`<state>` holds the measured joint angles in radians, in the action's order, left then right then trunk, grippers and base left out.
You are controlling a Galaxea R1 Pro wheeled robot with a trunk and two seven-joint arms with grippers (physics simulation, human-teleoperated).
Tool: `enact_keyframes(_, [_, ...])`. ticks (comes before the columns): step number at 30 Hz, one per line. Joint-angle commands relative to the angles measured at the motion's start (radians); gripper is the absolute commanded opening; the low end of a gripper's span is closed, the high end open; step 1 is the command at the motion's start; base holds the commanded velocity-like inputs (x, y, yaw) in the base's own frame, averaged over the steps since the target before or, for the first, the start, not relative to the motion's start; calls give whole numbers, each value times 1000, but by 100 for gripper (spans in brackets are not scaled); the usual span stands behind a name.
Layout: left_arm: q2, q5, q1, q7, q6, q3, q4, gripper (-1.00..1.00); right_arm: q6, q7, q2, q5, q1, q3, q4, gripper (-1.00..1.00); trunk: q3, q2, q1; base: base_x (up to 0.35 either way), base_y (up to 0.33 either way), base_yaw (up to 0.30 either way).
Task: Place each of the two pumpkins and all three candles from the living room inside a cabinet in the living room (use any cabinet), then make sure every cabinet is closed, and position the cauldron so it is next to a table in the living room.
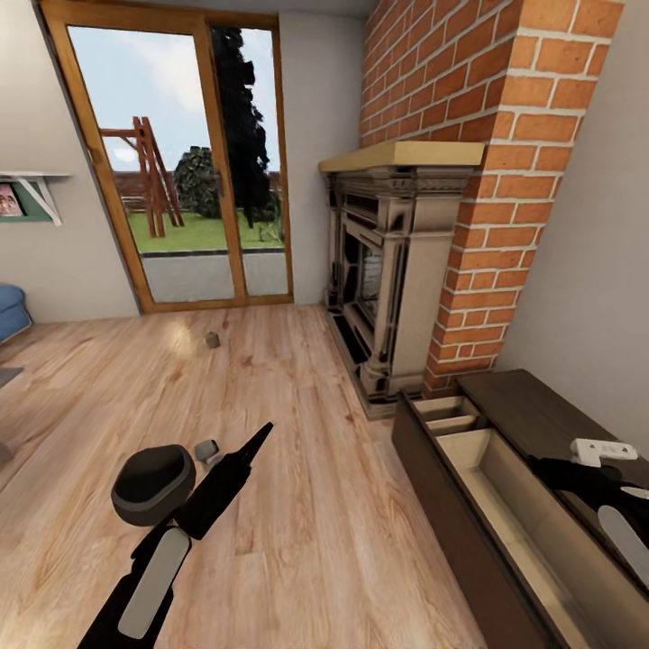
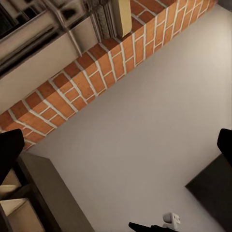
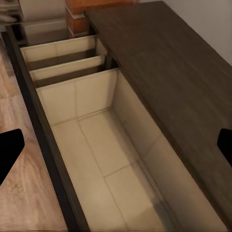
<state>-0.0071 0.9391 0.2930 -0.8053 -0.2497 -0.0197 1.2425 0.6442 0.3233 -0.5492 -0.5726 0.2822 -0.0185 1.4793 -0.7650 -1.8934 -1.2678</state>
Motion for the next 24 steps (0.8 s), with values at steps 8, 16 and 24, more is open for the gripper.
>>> enact_keyframes(8, [2, 0, 0, -1, 0, 0, 0, 100, -1, 0, 0, 3, 0, -8, -1, 100, 0, 0, 0, -28, 0, 43])
enact_keyframes(16, [2, 1, 0, -2, 0, 0, -1, 100, 0, 0, 0, 3, 0, -8, 0, 100, 0, 0, 0, -1, 0, 1])
enact_keyframes(24, [1, 1, 0, -1, 0, 1, -2, 100, -1, 0, 0, 3, 0, -8, -1, 100, 0, 0, 0, -172, 121, 0])
